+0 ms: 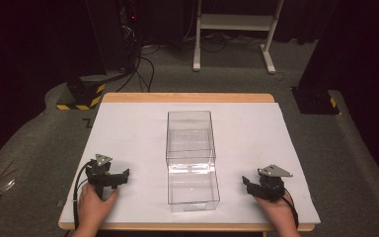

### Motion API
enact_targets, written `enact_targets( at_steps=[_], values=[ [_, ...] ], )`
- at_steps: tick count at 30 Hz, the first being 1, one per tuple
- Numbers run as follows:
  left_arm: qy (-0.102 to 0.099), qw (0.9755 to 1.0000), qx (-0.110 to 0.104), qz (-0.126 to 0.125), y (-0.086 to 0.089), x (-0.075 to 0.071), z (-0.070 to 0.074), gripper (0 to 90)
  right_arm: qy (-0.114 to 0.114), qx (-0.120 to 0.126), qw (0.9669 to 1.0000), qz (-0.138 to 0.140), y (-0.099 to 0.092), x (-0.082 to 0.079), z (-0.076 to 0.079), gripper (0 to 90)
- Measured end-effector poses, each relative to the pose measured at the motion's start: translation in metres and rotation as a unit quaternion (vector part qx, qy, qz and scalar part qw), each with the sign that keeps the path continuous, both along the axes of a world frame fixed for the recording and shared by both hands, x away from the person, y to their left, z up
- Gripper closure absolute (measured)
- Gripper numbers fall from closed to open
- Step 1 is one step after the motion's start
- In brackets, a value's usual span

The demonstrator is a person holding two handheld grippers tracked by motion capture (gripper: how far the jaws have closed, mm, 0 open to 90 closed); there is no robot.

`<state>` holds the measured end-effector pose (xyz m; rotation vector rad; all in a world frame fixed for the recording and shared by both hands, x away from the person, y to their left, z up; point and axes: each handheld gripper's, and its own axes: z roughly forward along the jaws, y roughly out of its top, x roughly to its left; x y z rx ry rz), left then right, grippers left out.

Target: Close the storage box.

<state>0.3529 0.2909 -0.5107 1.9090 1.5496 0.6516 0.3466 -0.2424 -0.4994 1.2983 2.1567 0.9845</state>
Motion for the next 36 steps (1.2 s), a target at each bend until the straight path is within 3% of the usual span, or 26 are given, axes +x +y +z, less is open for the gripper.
enact_targets(
  at_steps=[36],
  values=[
    [0.0, 1.0, 0.0, 0.0, 0.0, 0.0, 0.0, 0.6, -0.051, 0.014, 0.9973, 0.05, 0.024, -0.028, 0.031, 29.6]
  ],
)
